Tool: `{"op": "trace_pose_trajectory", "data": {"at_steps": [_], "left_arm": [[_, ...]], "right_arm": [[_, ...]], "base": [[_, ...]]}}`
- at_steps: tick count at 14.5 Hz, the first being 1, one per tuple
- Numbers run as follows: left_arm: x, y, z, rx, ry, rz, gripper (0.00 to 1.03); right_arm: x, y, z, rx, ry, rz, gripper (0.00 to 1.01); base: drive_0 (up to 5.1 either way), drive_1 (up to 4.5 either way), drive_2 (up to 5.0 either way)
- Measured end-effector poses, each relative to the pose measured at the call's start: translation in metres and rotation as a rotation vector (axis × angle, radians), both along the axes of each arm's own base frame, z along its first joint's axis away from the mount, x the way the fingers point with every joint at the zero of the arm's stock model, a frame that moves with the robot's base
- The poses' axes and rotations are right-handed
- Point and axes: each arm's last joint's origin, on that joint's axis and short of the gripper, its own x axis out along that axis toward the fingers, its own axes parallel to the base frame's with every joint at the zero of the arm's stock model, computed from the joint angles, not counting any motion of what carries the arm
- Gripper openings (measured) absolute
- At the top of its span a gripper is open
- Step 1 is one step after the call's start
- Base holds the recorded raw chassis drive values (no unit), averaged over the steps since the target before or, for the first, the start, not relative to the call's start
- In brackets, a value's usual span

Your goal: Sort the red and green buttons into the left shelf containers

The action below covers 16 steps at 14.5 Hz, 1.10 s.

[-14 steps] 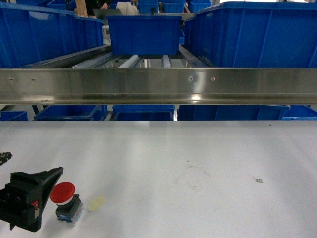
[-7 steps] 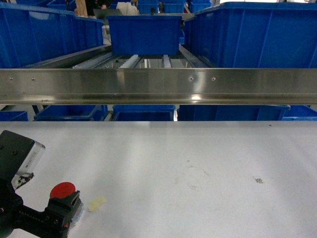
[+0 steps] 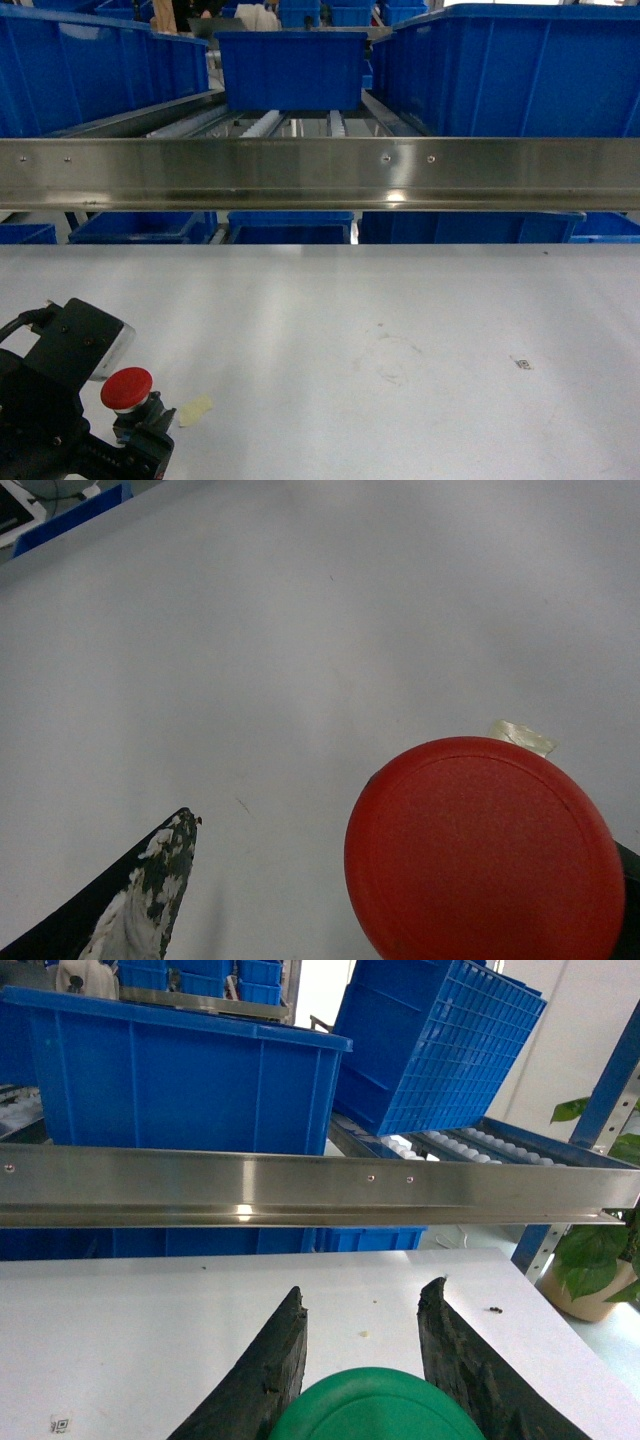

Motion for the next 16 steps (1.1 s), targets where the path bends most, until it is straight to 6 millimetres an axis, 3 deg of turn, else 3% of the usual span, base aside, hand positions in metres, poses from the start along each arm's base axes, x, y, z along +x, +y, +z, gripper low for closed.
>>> {"op": "trace_pose_trajectory", "data": {"at_steps": [4,8,12,13,16], "left_arm": [[0.014,-0.003,0.001,0.034,-0.046,-0.024,0.98],[0.015,-0.003,0.000,0.049,-0.044,-0.028,0.96],[0.015,-0.003,0.000,0.054,-0.045,-0.031,0.49],[0.015,-0.003,0.000,0.053,-0.046,-0.031,0.32],[0.015,-0.003,0.000,0.054,-0.046,-0.031,0.30]], "right_arm": [[0.000,0.000,0.000,0.000,0.000,0.000,0.31],[0.000,0.000,0.000,0.000,0.000,0.000,0.31],[0.000,0.000,0.000,0.000,0.000,0.000,0.31],[0.000,0.000,0.000,0.000,0.000,0.000,0.31],[0.000,0.000,0.000,0.000,0.000,0.000,0.31]], "base": [[0.0,0.00,0.0],[0.0,0.00,0.0],[0.0,0.00,0.0],[0.0,0.00,0.0],[0.0,0.00,0.0]]}}
